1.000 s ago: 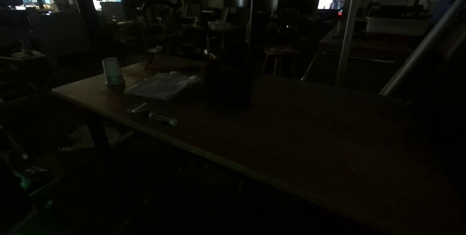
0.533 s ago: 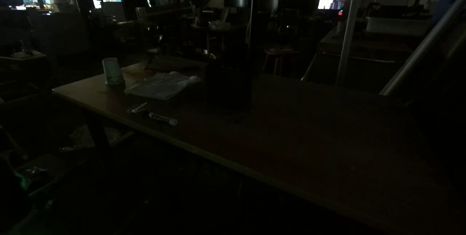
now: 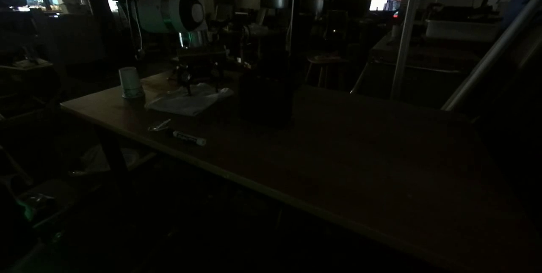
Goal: Put the towel inside the black box
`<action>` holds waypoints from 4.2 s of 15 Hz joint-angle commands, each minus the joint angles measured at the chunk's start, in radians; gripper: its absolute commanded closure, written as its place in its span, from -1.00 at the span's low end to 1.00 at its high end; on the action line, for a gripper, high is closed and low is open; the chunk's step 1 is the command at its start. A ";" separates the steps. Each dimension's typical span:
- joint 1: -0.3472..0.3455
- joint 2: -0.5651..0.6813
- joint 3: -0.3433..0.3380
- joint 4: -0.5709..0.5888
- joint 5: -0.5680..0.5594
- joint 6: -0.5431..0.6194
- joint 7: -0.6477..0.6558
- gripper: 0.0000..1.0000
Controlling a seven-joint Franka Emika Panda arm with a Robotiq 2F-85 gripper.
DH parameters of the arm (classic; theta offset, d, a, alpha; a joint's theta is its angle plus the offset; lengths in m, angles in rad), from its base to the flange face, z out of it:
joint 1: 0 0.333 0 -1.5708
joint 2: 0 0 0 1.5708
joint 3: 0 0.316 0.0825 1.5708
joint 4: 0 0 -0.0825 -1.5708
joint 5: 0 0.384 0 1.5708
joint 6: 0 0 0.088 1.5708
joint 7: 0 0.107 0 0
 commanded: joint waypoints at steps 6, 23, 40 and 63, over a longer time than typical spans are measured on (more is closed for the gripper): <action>-0.073 0.116 0.072 0.068 0.110 -0.038 -0.030 -0.32; -0.151 -0.124 0.093 -0.074 0.250 -0.141 -0.034 1.00; -0.212 -0.427 -0.161 0.054 0.230 -0.392 0.166 1.00; -0.206 -0.331 -0.191 0.056 0.103 -0.378 0.279 1.00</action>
